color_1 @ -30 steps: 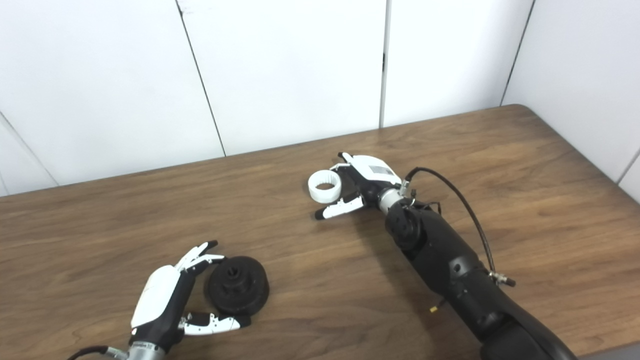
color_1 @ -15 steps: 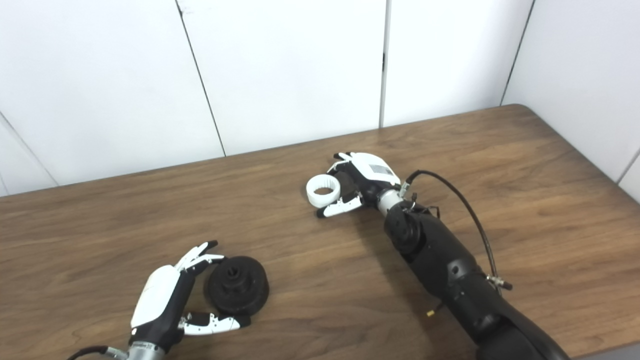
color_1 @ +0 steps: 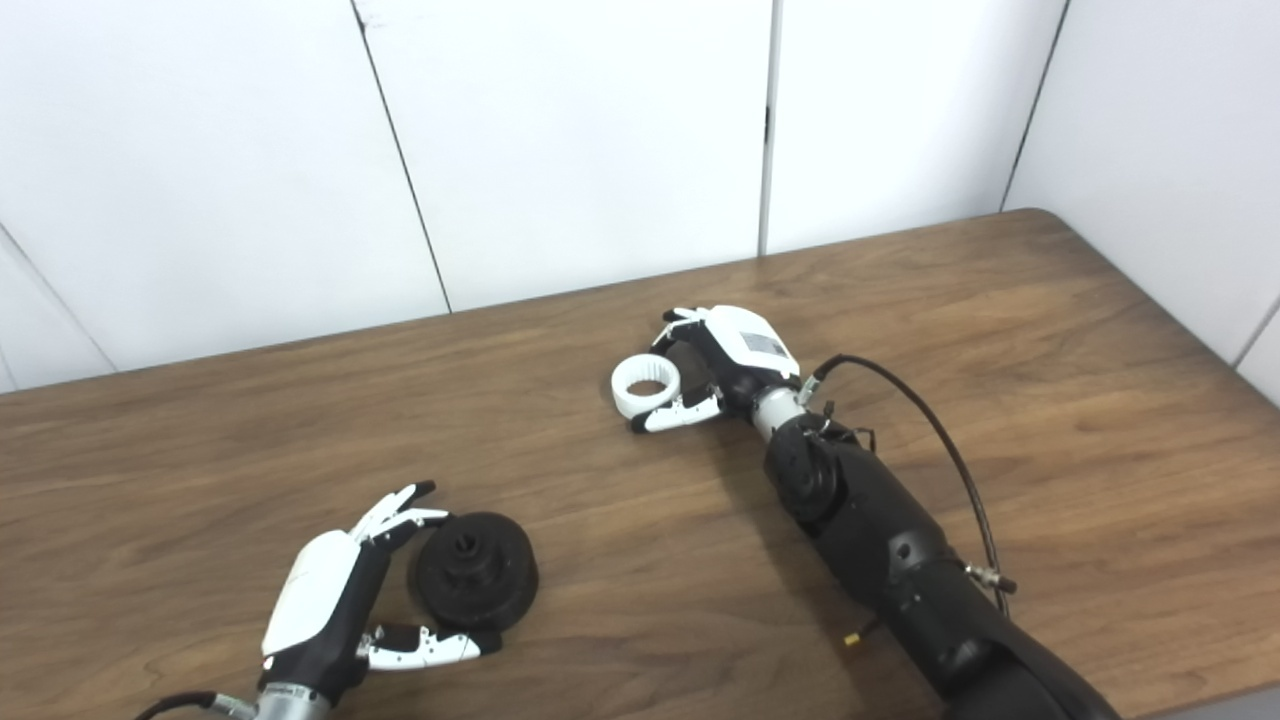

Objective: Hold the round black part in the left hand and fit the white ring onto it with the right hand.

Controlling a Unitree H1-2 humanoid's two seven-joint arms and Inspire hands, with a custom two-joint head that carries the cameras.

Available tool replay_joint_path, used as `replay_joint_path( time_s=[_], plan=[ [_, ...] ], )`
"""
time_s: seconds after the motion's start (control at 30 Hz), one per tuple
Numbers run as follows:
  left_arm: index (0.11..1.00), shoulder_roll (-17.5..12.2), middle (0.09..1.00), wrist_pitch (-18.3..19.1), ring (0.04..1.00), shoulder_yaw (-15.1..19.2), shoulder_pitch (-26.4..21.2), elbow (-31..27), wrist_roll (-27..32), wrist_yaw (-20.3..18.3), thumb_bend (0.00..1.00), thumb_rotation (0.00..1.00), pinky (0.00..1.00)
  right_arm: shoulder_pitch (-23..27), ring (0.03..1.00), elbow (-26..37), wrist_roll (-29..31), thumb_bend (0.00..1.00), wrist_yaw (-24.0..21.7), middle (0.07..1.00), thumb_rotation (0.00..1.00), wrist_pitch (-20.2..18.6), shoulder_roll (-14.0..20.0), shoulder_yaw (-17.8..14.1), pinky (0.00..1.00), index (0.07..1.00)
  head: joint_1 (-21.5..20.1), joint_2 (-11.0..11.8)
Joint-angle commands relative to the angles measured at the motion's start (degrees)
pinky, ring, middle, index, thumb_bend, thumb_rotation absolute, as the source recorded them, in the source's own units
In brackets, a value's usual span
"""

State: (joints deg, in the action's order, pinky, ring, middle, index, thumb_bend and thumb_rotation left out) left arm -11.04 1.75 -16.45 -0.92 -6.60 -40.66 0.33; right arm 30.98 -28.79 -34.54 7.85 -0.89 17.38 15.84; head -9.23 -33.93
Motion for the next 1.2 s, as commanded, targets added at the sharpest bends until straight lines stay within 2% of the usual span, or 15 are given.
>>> replay_joint_path(
  time_s=[0.0, 0.07, 0.27, 0.63, 0.77, 0.87, 1.03, 1.17],
  plan=[
    [0.649, -0.51, 0.926, 1.61, 0.932, 0.02, 0.48, 0.59, -0.97, -0.95, 0.88, 0.3, 0.86, 1.66, 0.917, -0.4, 0.36, 0.56, 2.02, 0.877, 0.2, 1.77, -0.36, -0.75, 0.95, 0.516, -0.08, -0.04],
    [0.65, -0.49, 0.926, 1.78, 0.933, 0.06, 0.46, 0.53, -0.91, -1.11, 0.88, 0.31, 0.86, 1.51, 0.908, -0.88, 0.7, 0.53, 3.16, 0.866, 0.16, 2.53, -0.73, -1.06, 0.95, 0.495, -0.09, -0.06],
    [0.649, -0.52, 0.925, 1.75, 0.932, 0.12, 0.33, 0.57, -0.93, -1.14, 0.88, 0.32, 0.86, 1.45, 0.897, -2.37, 0.62, 0.52, 6.04, 0.847, 0.14, 4.69, -1.09, -0.99, 0.94, 0.484, -0.03, -0.1],
    [0.648, -0.46, 0.927, 1.8, 0.931, 0.12, 0.26, 0.46, -1.07, -1.12, 0.88, 0.32, 0.86, 1.07, 0.902, -1.64, 0.97, 0.52, 6.49, 0.84, 0.14, 4.36, -1.15, -1.28, 0.97, 0.483, 0.7, -0.49],
    [0.648, -0.22, 0.925, 1.85, 0.93, 0.1, 0.24, 0.37, -1.18, -1.01, 0.88, 0.32, 0.85, 0.21, 0.892, 0.89, 1.26, 0.52, 6.89, 0.836, 0.14, 4.54, -1.06, -1.94, 0.94, 0.483, 1.19, -0.7],
    [0.65, 0.03, 0.928, 2.35, 0.935, 0.03, 0.2, 0.04, -1.48, -1.53, 0.88, 0.32, 0.86, -1.14, 0.89, 4.59, 3.14, 0.52, 6.57, 0.833, 0.14, 4.48, -1.73, -3.6, 0.91, 0.483, 2.49, -0.91],
    [0.654, 0.75, 0.928, 2.74, 0.933, -0.22, 0.13, 0.04, -2.24, -1.46, 0.87, 0.31, 0.86, -3.62, 0.881, 11.59, 4.31, 0.52, 4.72, 0.832, 0.14, 2.73, -2.39, -5.32, 0.82, 0.482, 5.58, -1.23],
    [0.651, 1.41, 0.927, 3.01, 0.933, -0.81, -0.01, 0.3, -2.91, -1.2, 0.88, 0.32, 0.86, -5.64, 0.867, 15.9, 4.45, 0.52, 3.3, 0.824, 0.14, 2.99, -2.19, -5.44, 0.78, 0.482, 7.86, -1.45]
  ],
)
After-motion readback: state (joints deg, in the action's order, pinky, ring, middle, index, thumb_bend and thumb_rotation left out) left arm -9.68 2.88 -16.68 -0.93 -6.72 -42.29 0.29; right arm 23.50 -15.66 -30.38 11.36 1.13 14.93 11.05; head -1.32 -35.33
